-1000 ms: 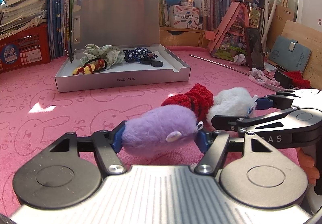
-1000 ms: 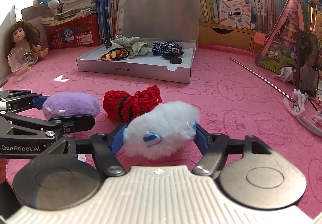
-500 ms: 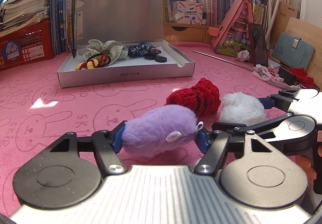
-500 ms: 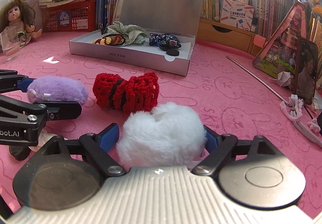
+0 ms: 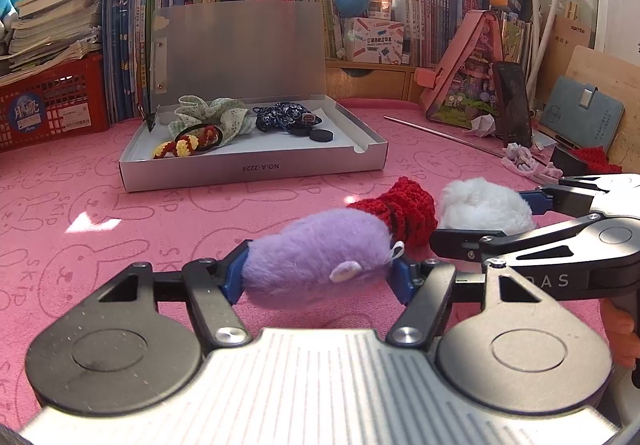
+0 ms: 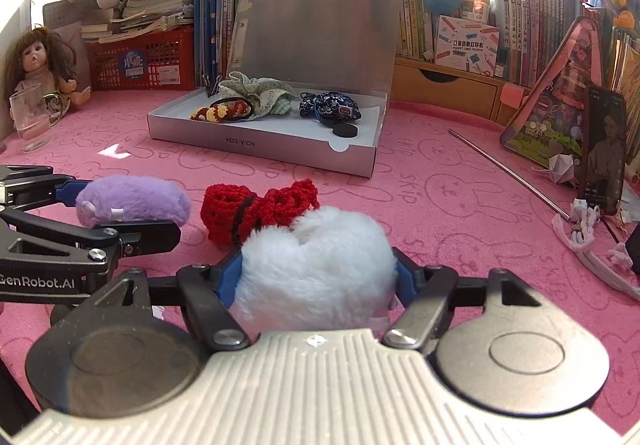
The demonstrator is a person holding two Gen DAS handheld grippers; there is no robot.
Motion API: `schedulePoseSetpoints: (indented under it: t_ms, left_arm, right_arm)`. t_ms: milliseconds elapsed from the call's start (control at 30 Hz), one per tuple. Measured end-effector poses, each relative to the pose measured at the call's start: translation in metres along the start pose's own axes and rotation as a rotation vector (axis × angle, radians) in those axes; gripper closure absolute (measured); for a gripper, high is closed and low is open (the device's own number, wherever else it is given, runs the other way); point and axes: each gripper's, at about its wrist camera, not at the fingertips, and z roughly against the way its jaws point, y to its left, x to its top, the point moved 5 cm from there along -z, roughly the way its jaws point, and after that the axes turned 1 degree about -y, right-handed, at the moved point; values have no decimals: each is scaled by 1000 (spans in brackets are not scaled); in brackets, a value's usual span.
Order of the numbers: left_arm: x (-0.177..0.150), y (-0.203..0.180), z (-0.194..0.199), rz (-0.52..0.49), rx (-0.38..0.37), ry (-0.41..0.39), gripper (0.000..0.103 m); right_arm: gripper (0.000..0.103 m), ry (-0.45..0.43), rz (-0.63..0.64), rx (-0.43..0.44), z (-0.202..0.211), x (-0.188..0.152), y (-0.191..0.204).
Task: Organize objects
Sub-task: 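Carry the purple plush and white plush over the silver box with both grippers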
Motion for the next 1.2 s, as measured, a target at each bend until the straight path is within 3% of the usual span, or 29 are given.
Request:
schedulePoseSetpoints:
  t_ms: [333, 700, 1200]
  left_arm:
    - [27, 19, 0, 18, 28, -39, 30]
    - [65, 52, -9, 43, 88, -83, 30]
    - [105, 89, -69, 80, 141, -46, 30]
  right_arm:
    - [29, -26, -122, 3, -2, 24, -17]
    - [29, -83, -168, -3, -10, 64, -28]
    - [29, -41, -267, 54, -59, 114, -37]
